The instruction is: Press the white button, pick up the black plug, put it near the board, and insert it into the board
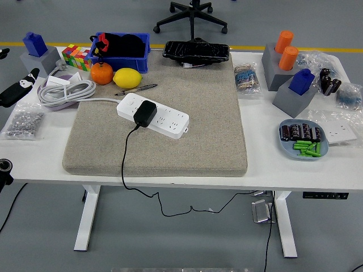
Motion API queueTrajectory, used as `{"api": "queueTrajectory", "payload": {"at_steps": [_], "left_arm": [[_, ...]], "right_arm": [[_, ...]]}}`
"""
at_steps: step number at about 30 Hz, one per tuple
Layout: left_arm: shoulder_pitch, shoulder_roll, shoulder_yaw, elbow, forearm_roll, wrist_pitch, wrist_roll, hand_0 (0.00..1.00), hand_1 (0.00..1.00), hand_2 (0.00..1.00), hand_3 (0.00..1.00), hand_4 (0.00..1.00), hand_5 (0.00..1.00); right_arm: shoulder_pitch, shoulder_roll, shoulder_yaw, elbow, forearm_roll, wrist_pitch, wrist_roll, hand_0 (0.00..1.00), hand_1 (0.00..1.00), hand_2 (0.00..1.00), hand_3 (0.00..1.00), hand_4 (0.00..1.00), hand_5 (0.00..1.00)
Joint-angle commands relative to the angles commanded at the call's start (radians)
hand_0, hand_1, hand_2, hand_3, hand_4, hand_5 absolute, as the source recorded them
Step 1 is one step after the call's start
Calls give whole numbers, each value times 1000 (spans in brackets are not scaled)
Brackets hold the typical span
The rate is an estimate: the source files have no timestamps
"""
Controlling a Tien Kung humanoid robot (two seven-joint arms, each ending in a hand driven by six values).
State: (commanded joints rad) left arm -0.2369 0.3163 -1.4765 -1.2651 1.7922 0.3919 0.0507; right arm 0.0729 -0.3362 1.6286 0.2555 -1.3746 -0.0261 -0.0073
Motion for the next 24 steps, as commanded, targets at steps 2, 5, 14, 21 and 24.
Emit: {"api": "queueTrajectory", "payload": {"at_steps": [2, 5, 14, 21, 24], "left_arm": [[-2, -1, -2, 6, 0, -8, 4, 912, 897, 874, 858, 833, 548], [-8, 0, 3, 13, 2, -15, 10, 912, 897, 874, 858, 833, 548], [1, -10, 15, -2, 8, -25, 25, 912, 893, 871, 848, 825, 535], [17, -19, 14, -8, 8, -25, 25, 912, 887, 870, 846, 824, 534], [18, -21, 16, -11, 7, -24, 25, 912, 887, 870, 846, 824, 534]], "right_arm": [[1, -2, -3, 3, 3, 3, -2, 705, 619, 596, 591, 658, 360], [4, -8, -5, 3, 8, 3, -2, 705, 619, 596, 591, 658, 360], [-6, -4, 35, -13, -15, 0, -1, 706, 620, 598, 589, 661, 361], [-10, 3, 42, -12, -19, 1, -2, 707, 620, 598, 590, 662, 364], [-11, 3, 44, -14, -20, 2, -2, 707, 620, 598, 590, 662, 364]]}}
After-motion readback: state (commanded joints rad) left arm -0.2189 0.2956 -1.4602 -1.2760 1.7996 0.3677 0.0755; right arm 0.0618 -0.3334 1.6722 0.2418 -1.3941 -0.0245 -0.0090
